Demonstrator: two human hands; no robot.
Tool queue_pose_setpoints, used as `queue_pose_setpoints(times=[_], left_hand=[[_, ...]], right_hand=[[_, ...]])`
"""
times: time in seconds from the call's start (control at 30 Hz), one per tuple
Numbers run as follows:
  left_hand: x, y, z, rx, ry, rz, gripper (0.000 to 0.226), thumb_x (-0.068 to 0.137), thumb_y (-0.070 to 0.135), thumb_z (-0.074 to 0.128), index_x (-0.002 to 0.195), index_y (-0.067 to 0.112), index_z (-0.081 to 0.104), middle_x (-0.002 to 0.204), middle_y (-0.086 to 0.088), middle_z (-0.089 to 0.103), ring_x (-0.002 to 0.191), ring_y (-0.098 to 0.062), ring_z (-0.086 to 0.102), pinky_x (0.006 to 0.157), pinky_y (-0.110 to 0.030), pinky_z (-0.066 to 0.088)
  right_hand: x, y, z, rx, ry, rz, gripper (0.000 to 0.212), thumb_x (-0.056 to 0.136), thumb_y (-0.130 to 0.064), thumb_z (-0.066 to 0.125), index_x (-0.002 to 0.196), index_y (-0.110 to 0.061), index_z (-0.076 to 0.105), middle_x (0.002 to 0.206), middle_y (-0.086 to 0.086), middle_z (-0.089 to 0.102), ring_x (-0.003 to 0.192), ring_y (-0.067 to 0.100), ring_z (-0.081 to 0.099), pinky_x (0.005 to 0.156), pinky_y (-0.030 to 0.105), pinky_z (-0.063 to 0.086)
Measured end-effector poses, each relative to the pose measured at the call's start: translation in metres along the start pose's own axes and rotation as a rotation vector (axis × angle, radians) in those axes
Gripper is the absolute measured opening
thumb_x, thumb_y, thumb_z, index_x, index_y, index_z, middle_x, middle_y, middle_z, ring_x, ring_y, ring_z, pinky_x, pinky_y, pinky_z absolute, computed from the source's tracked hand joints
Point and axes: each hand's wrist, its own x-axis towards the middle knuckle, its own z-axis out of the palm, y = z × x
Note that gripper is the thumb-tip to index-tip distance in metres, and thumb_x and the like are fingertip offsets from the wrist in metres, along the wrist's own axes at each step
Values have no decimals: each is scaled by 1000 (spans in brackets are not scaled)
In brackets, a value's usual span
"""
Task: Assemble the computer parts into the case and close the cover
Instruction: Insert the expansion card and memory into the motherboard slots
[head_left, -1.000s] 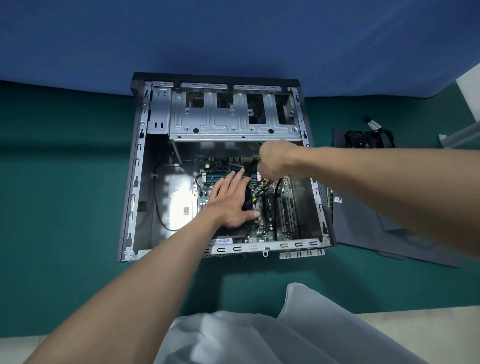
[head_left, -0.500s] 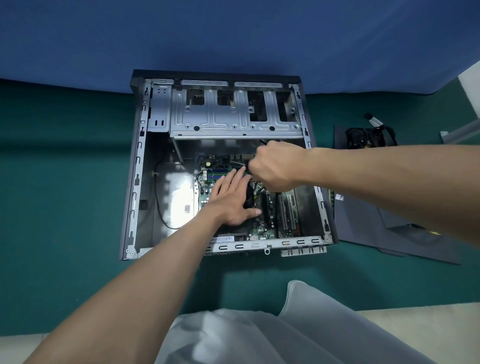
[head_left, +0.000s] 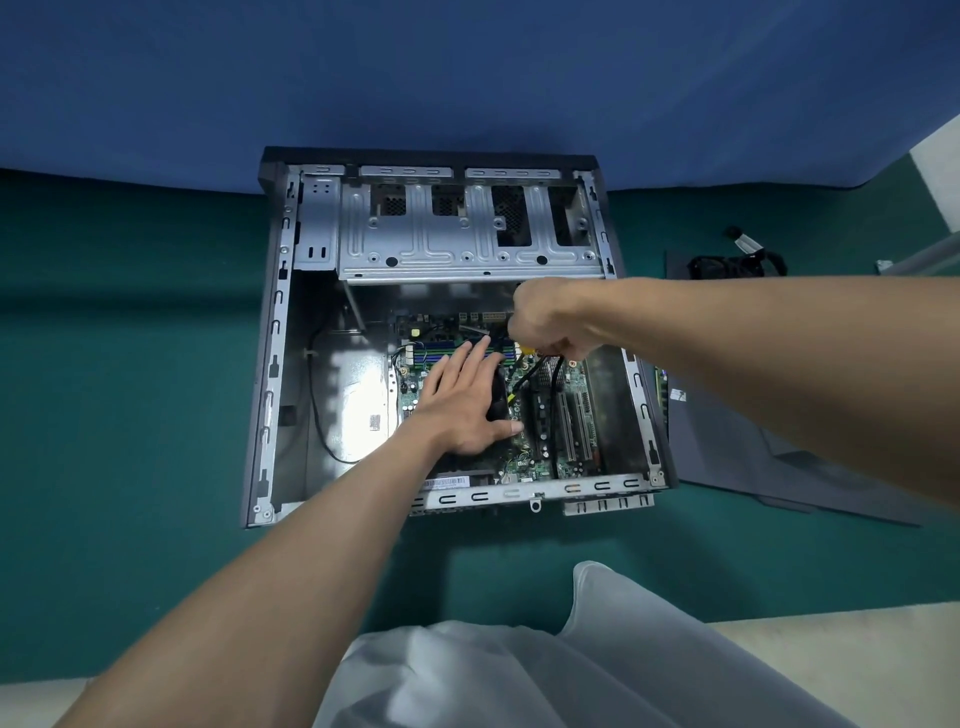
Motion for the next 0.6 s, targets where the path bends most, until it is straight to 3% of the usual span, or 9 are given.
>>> queue_pose_setpoints(times=[0.07, 0.13, 0.2, 0.3, 0.43, 0.5, 0.6], left_hand=[[0, 0, 0, 4, -1, 0, 94, 90, 60, 53, 153, 28, -10, 156, 12, -30, 142, -7, -28, 108, -29, -21], [-1, 1, -1, 13, -7, -8, 95, 91, 59, 52, 153, 27, -12, 156, 11, -30, 142, -8, -29, 110, -30, -21], [-1, 2, -2, 14, -14, -16, 95, 91, 59, 51, 152, 26, -13, 156, 10, -30, 142, -9, -29, 111, -31, -20], [-3, 3, -4, 10, -20, -13, 96, 91, 59, 51, 152, 25, -15, 156, 10, -31, 142, -9, -29, 113, -33, -19], [-4, 3, -5, 9, -22, -13, 95, 91, 59, 51, 153, 25, -14, 156, 11, -31, 142, -9, -29, 115, -33, -18], [-4, 3, -4, 10, -20, -20, 95, 91, 59, 51, 153, 25, -13, 156, 11, -31, 142, -9, -28, 114, -32, -18], [-3, 3, -4, -6, -16, -10, 94, 91, 59, 52, 153, 27, -11, 156, 11, -29, 143, -9, -27, 111, -31, -20]], right_hand=[[-10, -2, 0, -356, 53, -170, 12, 98, -14, 45, 99, -4, 51, 80, 9, 51, 55, 15, 45, 39, 22, 36], [-20, 4, 2, -691, 116, -334, 13, 95, -12, 46, 108, -9, 50, 85, 9, 52, 64, 19, 50, 48, 26, 36], [-23, 10, 3, -960, 259, -517, 13, 96, -12, 43, 103, -13, 54, 98, 10, 60, 80, 29, 60, 56, 32, 40], [-19, 21, 6, -1134, 353, -704, 19, 97, -14, 39, 87, -12, 55, 91, 11, 65, 81, 32, 64, 56, 35, 39], [-13, 28, 10, -984, 338, -680, 17, 87, -13, 47, 71, -11, 49, 69, 9, 53, 65, 30, 55, 56, 34, 42], [-9, 21, 13, -752, 333, -590, 29, 86, -13, 50, 61, -13, 34, 58, 5, 36, 54, 26, 43, 56, 33, 39], [1, 7, 9, -225, 222, -276, 25, 90, -15, 51, 67, -12, 40, 63, 4, 37, 63, 25, 45, 64, 32, 40]])
